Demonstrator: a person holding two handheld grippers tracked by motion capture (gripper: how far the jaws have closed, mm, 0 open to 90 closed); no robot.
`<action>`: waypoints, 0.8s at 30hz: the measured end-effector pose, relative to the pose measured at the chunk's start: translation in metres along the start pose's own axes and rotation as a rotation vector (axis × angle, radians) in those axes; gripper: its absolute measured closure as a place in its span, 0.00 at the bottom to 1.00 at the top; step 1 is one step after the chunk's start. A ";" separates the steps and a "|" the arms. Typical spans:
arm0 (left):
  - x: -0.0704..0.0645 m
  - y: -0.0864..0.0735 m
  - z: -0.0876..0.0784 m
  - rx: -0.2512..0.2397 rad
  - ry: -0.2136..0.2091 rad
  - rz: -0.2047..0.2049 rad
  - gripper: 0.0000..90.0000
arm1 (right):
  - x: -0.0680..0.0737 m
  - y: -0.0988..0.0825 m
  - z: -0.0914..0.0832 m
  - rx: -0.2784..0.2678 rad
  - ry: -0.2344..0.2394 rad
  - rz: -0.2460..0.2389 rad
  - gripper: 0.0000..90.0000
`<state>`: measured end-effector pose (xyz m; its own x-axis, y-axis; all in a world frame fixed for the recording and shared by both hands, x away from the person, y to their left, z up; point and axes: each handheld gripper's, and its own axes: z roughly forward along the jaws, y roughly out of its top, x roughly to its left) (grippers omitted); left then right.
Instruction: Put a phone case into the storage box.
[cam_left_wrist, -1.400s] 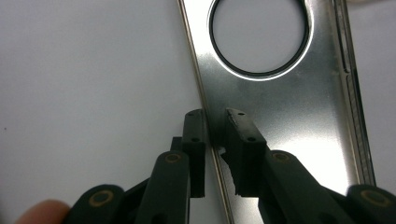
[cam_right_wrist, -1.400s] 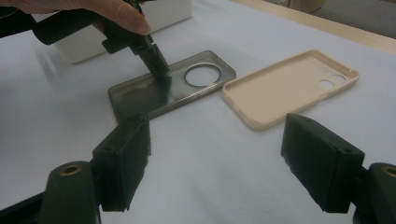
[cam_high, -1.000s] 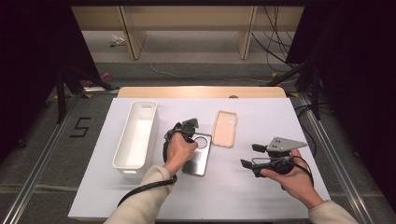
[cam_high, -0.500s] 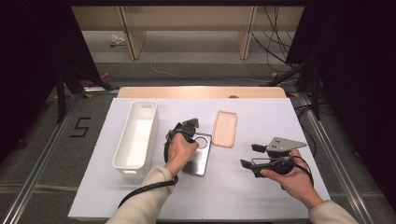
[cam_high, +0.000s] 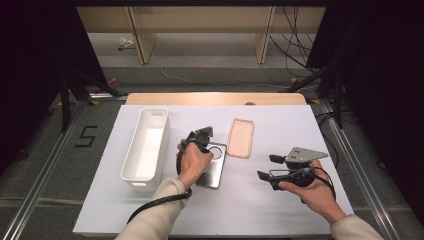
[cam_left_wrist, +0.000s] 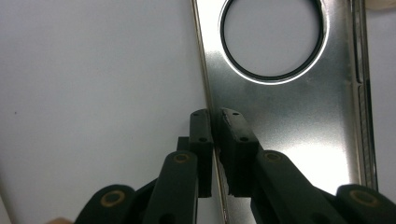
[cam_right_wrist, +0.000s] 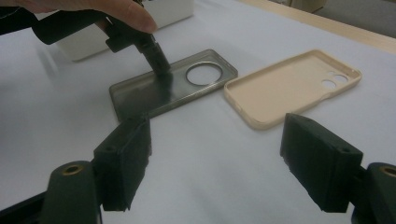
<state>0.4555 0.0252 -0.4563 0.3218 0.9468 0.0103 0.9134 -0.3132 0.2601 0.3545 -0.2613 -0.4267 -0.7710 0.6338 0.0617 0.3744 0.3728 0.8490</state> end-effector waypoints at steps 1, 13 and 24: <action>0.000 0.000 0.000 0.000 0.002 -0.001 0.92 | 0.000 0.000 0.000 -0.001 0.000 0.000 0.29; -0.001 0.000 0.000 0.000 0.010 -0.009 0.93 | 0.000 0.000 0.000 0.000 0.000 -0.001 0.29; -0.001 0.000 0.000 -0.005 0.007 -0.023 0.95 | 0.000 0.000 0.000 -0.001 0.001 -0.002 0.29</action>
<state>0.4553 0.0246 -0.4568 0.2989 0.9542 0.0109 0.9193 -0.2910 0.2650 0.3547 -0.2611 -0.4267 -0.7721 0.6326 0.0607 0.3726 0.3732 0.8497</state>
